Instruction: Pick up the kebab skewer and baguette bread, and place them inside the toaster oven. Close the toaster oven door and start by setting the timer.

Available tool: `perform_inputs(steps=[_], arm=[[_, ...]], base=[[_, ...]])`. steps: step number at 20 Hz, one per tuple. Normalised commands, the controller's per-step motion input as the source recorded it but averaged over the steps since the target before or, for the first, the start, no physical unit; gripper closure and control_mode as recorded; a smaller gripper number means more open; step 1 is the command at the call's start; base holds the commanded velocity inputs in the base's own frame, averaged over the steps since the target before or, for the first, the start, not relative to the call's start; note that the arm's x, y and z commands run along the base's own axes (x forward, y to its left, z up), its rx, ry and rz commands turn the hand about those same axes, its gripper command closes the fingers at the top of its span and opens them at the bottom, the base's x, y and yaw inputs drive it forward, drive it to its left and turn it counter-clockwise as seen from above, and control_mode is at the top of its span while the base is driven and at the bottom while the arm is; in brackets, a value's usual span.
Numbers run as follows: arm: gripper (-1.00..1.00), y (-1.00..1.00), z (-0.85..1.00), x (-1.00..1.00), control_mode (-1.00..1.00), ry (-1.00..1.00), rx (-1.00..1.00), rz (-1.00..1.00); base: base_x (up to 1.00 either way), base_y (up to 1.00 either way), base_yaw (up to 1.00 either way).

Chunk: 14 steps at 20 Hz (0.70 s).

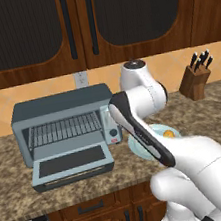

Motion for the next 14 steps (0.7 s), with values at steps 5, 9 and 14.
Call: perform_inputs(steps=[5, 9, 14], arm=[[-1.00, 1.00, -0.11, 0.04, -1.00, -0.09, -0.03, 0.00], [-1.00, 1.00, -0.25, 0.20, -1.00, -0.22, -0.03, -0.09], [-1.00, 0.91, -0.12, 0.40, -1.00, -0.28, -0.01, -0.12]], base=[[0.00, 0.00, 0.00], [0.00, 0.00, 0.00], [0.00, 0.00, 0.00]])
